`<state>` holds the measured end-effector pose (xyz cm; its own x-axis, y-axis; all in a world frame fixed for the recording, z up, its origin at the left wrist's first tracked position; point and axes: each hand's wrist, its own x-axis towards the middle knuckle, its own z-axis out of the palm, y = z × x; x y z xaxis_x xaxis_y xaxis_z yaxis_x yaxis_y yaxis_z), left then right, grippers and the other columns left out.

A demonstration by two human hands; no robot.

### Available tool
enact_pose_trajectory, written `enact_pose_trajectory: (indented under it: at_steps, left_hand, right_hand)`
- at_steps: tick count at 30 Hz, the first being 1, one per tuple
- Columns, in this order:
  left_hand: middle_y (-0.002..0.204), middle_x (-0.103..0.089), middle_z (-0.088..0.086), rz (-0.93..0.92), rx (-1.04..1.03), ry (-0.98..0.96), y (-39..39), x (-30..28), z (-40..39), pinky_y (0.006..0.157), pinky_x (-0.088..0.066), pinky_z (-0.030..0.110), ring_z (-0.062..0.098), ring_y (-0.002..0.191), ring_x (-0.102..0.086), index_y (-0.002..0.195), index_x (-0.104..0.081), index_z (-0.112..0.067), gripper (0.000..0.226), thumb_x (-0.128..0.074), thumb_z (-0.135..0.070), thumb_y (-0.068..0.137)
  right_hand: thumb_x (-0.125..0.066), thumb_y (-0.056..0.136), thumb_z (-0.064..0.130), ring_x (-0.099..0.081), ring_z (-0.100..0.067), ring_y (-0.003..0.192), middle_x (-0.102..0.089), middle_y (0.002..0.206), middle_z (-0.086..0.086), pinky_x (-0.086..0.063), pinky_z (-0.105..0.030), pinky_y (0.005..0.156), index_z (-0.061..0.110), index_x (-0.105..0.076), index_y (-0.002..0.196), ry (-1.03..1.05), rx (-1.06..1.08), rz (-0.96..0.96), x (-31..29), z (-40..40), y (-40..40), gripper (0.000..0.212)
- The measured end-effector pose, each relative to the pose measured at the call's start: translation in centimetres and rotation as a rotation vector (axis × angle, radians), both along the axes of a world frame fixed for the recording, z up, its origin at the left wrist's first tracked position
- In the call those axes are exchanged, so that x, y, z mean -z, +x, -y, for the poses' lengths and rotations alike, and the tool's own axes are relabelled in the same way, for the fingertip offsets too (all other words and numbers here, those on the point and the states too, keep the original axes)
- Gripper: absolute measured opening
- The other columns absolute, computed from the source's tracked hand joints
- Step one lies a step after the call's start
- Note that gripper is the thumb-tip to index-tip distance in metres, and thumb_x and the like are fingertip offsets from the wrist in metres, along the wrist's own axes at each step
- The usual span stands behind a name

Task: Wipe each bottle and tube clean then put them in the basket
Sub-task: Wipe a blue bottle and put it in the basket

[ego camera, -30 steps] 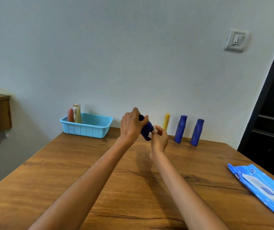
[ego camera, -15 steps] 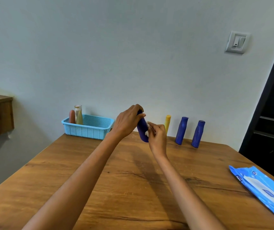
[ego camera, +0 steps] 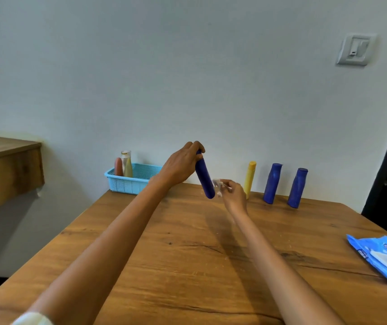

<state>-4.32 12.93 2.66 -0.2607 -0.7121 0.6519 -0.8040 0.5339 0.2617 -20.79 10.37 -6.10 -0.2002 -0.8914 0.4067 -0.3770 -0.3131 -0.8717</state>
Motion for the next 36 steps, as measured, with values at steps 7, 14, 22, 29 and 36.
enact_pose_trajectory:
  at_steps: [7,14,22,29,36]
  left_hand:
    - [0.130,-0.046,0.018,0.124,-0.087,0.147,6.9,-7.5,3.5,0.092,-0.038,0.026,0.028,0.117,-0.048,0.128,-0.045,0.000,0.035,-0.040,0.003,0.093]
    - [0.130,-0.048,0.018,0.198,-0.248,0.240,14.6,-8.8,7.6,0.095,-0.039,0.032,0.029,0.116,-0.049,0.128,-0.049,-0.001,0.036,-0.045,0.001,0.093]
    - [0.128,-0.047,0.019,0.224,-0.331,0.291,18.9,-4.6,12.4,0.098,-0.035,0.031,0.030,0.118,-0.046,0.127,-0.053,-0.003,0.038,-0.050,0.002,0.090]
    - [0.124,-0.059,0.011,0.146,-0.302,0.303,19.4,-2.4,14.3,0.095,-0.038,0.033,0.027,0.113,-0.050,0.132,-0.047,-0.010,0.045,-0.058,-0.005,0.088]
    - [0.119,-0.065,0.008,0.035,-0.308,0.252,20.1,-1.2,14.4,0.094,-0.040,0.035,0.025,0.109,-0.055,0.128,-0.048,-0.011,0.047,-0.067,-0.013,0.085]
  right_hand:
    - [-0.058,0.092,0.030,-0.061,-0.008,0.076,-0.067,0.089,0.000,-0.050,-0.019,0.069,0.017,-0.066,0.104,0.022,-0.145,0.280,-4.9,2.4,5.9,0.020]
    - [-0.059,0.090,0.026,-0.062,-0.014,0.077,-0.064,0.079,0.002,-0.053,-0.030,0.084,0.019,-0.065,0.092,0.136,-0.258,0.245,-6.4,6.2,12.3,0.010]
    - [-0.053,0.093,0.017,-0.061,-0.004,0.068,-0.066,0.096,-0.001,-0.054,-0.025,0.077,0.013,-0.066,0.109,0.158,-0.251,0.190,-4.0,9.9,15.7,0.021]
    - [-0.051,0.093,0.006,-0.060,-0.007,0.068,-0.069,0.099,-0.009,-0.048,-0.017,0.060,0.010,-0.061,0.114,0.271,-0.320,0.353,-3.6,10.8,16.4,0.024]
    - [-0.049,0.091,-0.003,-0.063,-0.015,0.072,-0.066,0.105,-0.016,-0.052,-0.023,0.062,0.010,-0.058,0.106,0.320,-0.360,0.518,-3.7,10.5,16.5,0.022]
